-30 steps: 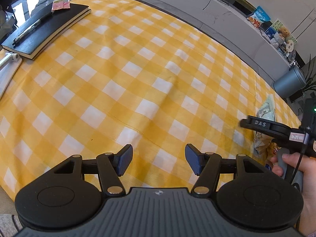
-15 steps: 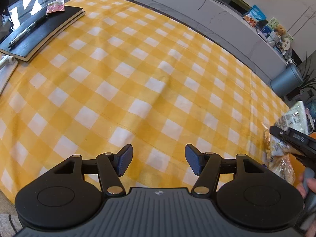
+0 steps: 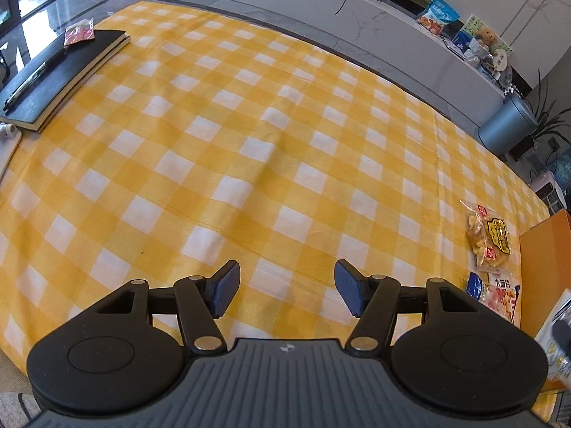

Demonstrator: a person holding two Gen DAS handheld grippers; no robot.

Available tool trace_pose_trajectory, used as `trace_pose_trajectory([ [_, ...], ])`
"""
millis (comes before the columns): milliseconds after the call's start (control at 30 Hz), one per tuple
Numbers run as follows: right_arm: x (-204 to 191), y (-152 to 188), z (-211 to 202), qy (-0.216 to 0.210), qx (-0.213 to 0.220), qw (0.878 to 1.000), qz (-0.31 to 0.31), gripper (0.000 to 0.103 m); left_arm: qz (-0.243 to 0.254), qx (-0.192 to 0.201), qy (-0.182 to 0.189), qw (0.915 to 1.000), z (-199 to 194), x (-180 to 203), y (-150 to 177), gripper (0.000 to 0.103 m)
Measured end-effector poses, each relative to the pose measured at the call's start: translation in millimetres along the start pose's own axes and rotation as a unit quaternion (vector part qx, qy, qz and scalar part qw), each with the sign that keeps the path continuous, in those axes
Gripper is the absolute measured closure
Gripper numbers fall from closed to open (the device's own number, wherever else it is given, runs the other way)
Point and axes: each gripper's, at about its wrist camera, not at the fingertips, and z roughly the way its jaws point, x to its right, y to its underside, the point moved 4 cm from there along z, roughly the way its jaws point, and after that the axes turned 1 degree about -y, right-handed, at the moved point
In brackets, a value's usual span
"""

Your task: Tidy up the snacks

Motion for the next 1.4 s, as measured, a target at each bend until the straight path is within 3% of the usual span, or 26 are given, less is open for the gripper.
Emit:
trace_pose_trajectory([
  [167,13.9,23.1,-2.4,-0.002,-0.034,0.999,0.014,0.068,0.029,0.001,0.026,0.9992,-10.1,17.5,10.3,0.031],
  [367,10.5,60.2,-18.0,0.025,-0.041,0.995,-0.087,0.068,0.064,-0.009,0.008,0.9979,-11.5,32.4,29.7,0.031],
  [467,23.0,79.6,-15.9,0.015,-0.079,0.994,-0.080,0.068,0.077,0.008,0.047,0.9959,-27.8,45.2,32.2,0.031],
  [567,40.7,91.7,-11.2,0.037,-0.116,0.990,-0.069,0.065,0.103,0.025,0.055,0.9929,-41.7,66.0,34.3,0.031],
  [633,50.4,91.3,-13.5,0.029,-0.124,0.991,-0.048,0.065,0.125,0.029,0.065,0.9895,-45.9,83.8,39.5,0.031],
  [800,57.8,84.1,-19.3,0.024,-0.144,0.988,-0.047,0.063,0.216,0.047,0.070,0.9727,-41.7,137.7,65.7,0.031],
  [900,61.7,84.0,-22.2,0.027,-0.154,0.986,-0.056,0.059,0.283,0.084,0.052,0.9539,-41.8,169.3,84.3,0.031],
  [1033,69.0,80.0,-34.0,-0.005,-0.166,0.985,-0.036,0.062,0.346,0.097,0.050,0.9320,-36.3,196.9,106.2,0.028],
  [1167,76.5,73.3,-42.5,-0.019,-0.162,0.986,-0.039,0.062,0.372,0.095,0.080,0.9197,-26.4,208.2,121.4,0.021],
  [1267,83.6,75.2,-42.7,-0.035,-0.164,0.985,-0.028,0.062,0.375,0.090,0.114,0.9155,-18.3,210.8,128.6,0.016],
  [1333,86.3,77.9,-41.9,-0.046,-0.164,0.985,-0.024,0.062,0.383,0.096,0.112,0.9117,-11.9,214.1,131.2,0.015],
  [1400,89.2,80.2,-39.7,-0.053,-0.167,0.984,-0.019,0.062,0.392,0.093,0.082,0.9116,-2.5,216.4,133.6,0.015],
])
